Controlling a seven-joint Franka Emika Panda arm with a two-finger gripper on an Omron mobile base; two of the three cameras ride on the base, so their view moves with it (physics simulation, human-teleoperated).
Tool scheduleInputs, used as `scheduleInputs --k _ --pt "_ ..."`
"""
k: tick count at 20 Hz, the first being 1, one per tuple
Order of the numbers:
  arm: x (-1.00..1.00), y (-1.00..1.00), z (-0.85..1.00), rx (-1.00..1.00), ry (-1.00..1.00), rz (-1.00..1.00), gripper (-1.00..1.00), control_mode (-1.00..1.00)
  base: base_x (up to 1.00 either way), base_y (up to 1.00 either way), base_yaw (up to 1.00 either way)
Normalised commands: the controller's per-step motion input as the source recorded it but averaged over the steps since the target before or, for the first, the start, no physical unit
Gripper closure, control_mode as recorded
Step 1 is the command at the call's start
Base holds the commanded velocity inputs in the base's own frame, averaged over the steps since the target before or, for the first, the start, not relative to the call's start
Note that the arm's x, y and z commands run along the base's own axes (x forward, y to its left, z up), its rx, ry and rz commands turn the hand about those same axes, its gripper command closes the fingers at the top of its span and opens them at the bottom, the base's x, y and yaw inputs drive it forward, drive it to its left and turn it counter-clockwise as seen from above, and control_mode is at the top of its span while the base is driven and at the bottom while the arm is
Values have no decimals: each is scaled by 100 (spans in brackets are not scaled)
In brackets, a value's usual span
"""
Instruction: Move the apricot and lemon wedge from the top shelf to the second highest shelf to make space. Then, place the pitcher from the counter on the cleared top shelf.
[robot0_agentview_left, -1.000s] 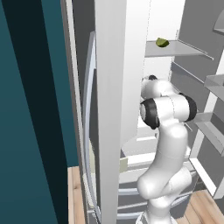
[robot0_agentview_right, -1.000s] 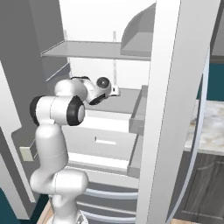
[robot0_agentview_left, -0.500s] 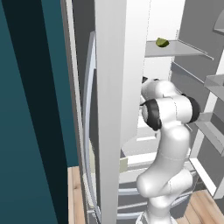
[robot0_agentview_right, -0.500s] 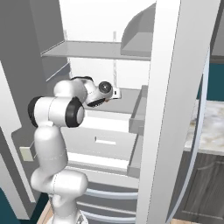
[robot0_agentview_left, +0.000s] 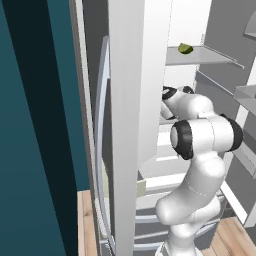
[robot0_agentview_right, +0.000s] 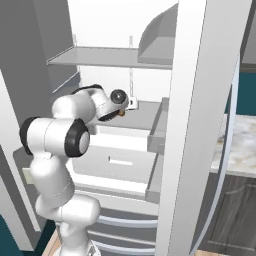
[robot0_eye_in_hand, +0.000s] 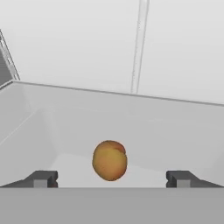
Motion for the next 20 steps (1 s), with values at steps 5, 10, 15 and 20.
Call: scheduleInputs --k 5,10,15,20 --pt "-72 -27 79 -1 0 0 -100 -100 0 0 0" --pt "-74 -23 61 -4 0 0 -100 -100 0 0 0" --pt "-58 -24 60 -4 0 0 -100 -100 0 0 0" --pt "-31 -19 54 -4 -2 0 -100 -100 0 0 0"
